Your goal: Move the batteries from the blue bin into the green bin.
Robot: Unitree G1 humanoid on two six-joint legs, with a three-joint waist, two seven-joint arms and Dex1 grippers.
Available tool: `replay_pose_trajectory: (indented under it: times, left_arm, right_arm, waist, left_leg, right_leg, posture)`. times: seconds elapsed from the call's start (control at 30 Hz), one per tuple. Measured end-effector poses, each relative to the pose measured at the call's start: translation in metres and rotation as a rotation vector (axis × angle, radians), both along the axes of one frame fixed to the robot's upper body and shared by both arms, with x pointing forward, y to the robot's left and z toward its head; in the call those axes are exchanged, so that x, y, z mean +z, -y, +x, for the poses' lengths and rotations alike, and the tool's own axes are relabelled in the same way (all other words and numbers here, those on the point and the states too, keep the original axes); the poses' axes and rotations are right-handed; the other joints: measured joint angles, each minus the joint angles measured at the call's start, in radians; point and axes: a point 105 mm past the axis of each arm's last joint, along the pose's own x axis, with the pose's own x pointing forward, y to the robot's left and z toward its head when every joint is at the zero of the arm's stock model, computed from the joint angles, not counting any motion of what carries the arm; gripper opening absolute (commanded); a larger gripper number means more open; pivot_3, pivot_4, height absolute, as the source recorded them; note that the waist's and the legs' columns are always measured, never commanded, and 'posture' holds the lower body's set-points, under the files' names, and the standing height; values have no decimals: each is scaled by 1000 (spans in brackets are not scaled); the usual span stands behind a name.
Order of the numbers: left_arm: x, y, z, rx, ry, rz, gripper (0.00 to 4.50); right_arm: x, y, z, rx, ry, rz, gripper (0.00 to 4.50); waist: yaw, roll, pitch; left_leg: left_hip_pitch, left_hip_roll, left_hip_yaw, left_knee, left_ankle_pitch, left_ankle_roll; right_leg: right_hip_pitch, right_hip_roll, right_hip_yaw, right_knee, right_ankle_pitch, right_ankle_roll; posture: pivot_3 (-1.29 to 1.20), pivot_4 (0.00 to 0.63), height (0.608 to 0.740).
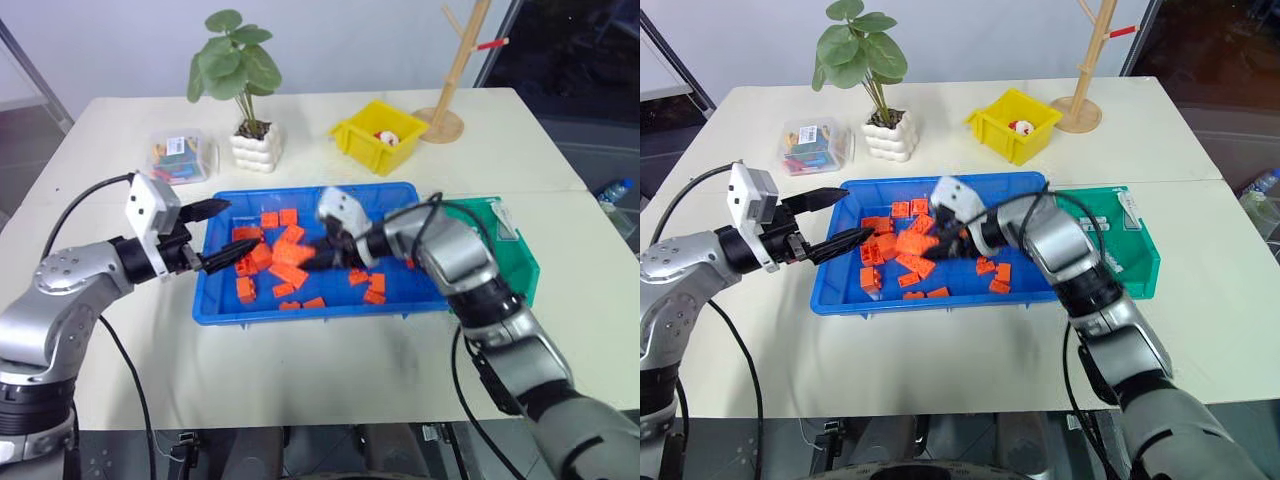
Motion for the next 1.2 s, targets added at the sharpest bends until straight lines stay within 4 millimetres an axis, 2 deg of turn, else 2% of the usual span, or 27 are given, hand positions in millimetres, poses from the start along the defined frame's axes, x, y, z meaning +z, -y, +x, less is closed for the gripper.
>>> replay_pose_trajectory:
  times: [0.13,0.2,0.33,0.43,0.53,0.63,0.73,0.83,0.93,1.13,1.17,1.2]
  left_arm:
    - [5,1,1,-13,16,-3,4500]
    - [5,2,1,-19,12,-3,4500]
    - [2,1,2,-21,-1,-4,4500]
    - [-1,3,1,-40,-11,3,4500]
    - [-5,4,-2,-56,-29,13,4500]
    - [-4,5,-3,-64,-23,16,4500]
    - [-3,7,-4,-70,-16,20,4500]
    - [-3,8,-5,-70,-14,20,4500]
    - [-4,8,-6,-66,-18,20,4500]
    - [-5,9,-9,-72,-22,19,4500]
    - [-6,10,-9,-73,-24,20,4500]
    - [-6,10,-10,-74,-26,21,4500]
  right_arm:
    - [-4,5,1,-25,10,-18,3426]
    - [-1,5,7,-43,35,-19,4489]
    - [18,13,33,-101,140,-33,4489]
    - [27,32,59,-163,223,-77,4489]
    - [19,49,73,-199,242,-122,4489]
    - [5,60,78,-193,239,-170,4489]
    - [-6,68,79,-172,224,-210,4489]
    - [-6,70,86,-159,239,-225,4489]
    - [-5,69,92,-155,250,-232,3715]
    - [-8,64,92,-119,240,-228,726]
    - [-8,63,91,-113,237,-226,274]
    - [-7,62,91,-107,235,-225,82]
  waist:
    - [-8,0,0]
    - [-7,0,0]
    - [-2,0,0]
    - [0,0,0]
    - [-2,0,0]
    - [-4,0,0]
    - [-5,0,0]
    - [-6,0,0]
    - [-5,0,0]
    - [-4,0,0]
    - [-4,0,0]
    - [-4,0,0]
  left_leg:
    - [1,2,1,0,0,0]
    - [1,2,1,0,0,0]
    - [0,2,1,0,0,0]
    - [0,2,1,0,0,0]
    - [0,2,1,-1,0,0]
    - [0,2,1,-1,0,0]
    - [0,2,1,-1,0,0]
    - [0,2,1,-1,0,0]
    - [1,2,0,-1,0,0]
    - [1,2,0,-1,0,0]
    - [1,2,0,-1,0,0]
    - [1,2,0,-1,0,0]
  right_leg:
    - [0,2,0,0,0,0]
    - [0,2,0,0,0,0]
    - [0,2,0,-1,0,0]
    - [0,2,0,-1,0,0]
    - [0,2,0,-2,0,-1]
    - [0,2,0,-1,0,-1]
    - [0,2,0,-1,0,-1]
    - [0,2,0,-1,0,-1]
    - [0,2,0,-1,0,-1]
    - [0,2,0,-1,1,-1]
    - [0,2,0,-1,1,-1]
    - [0,2,0,-1,1,-1]
  posture:
    - [0,150,740]
    - [0,150,740]
    - [0,150,740]
    - [0,150,740]
    - [0,150,740]
    - [0,150,740]
    - [0,150,740]
    - [0,150,740]
    - [0,150,740]
    - [0,150,740]
    - [0,150,740]
    - [0,150,740]
